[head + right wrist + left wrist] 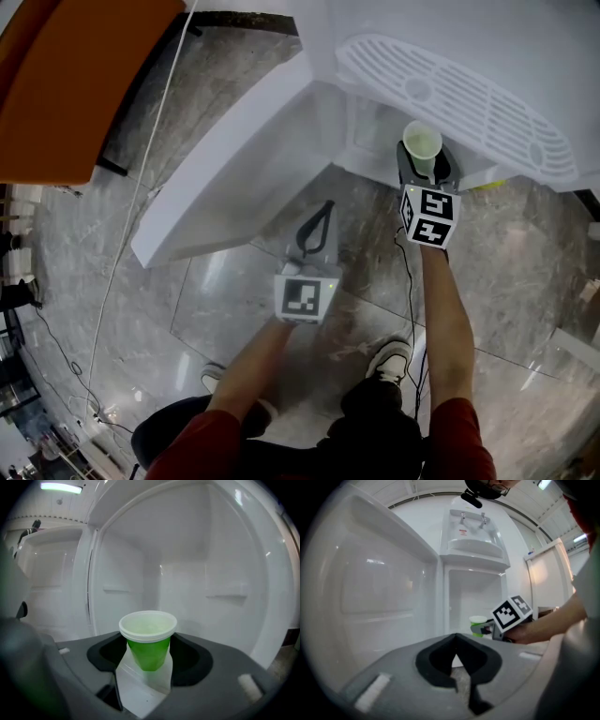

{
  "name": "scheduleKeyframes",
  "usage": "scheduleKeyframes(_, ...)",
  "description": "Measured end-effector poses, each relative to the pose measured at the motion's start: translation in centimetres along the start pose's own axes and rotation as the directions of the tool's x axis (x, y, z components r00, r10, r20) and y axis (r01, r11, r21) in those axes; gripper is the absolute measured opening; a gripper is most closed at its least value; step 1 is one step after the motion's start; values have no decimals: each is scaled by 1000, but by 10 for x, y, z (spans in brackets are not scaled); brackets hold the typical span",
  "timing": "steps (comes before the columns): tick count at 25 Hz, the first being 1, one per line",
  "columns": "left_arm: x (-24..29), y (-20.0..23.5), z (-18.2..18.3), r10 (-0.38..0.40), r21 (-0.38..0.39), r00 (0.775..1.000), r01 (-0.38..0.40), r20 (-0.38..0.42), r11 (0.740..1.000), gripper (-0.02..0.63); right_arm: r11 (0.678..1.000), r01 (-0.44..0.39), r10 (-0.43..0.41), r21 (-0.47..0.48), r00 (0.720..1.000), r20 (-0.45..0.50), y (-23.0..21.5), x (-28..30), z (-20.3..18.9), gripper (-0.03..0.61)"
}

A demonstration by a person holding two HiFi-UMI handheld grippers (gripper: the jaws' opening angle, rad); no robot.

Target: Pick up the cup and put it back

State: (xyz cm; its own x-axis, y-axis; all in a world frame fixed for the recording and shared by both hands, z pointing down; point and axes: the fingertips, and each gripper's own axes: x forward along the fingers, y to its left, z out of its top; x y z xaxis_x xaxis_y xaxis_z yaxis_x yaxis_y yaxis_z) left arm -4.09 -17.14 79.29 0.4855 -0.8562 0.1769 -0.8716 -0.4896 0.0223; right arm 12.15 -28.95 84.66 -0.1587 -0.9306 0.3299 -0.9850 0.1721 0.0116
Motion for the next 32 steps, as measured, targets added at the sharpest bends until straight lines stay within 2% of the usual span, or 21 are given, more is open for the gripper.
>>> scheduleKeyframes(9,-3,4,-1,18,-7,1000,-18,2,1000,0,999,-25,26,-19,999,38,18,-46,-1,287)
scheduleKeyframes(14,-4,5,-3,24,-1,1000,-24,2,1000,0,1000,-27,26,10,999,43,24,-78,-8,287)
scheduleKeyframes(20,-9,5,-8,27,5,1000,-27,-7,1000,0,999,-34,35,-35,999,26,35,-116,-21,287)
scheduleKeyframes(32,-25,2,-15,43,4,999,-43,-5,999,0,999,-46,46,15,998,-37,52,-171,-57,287)
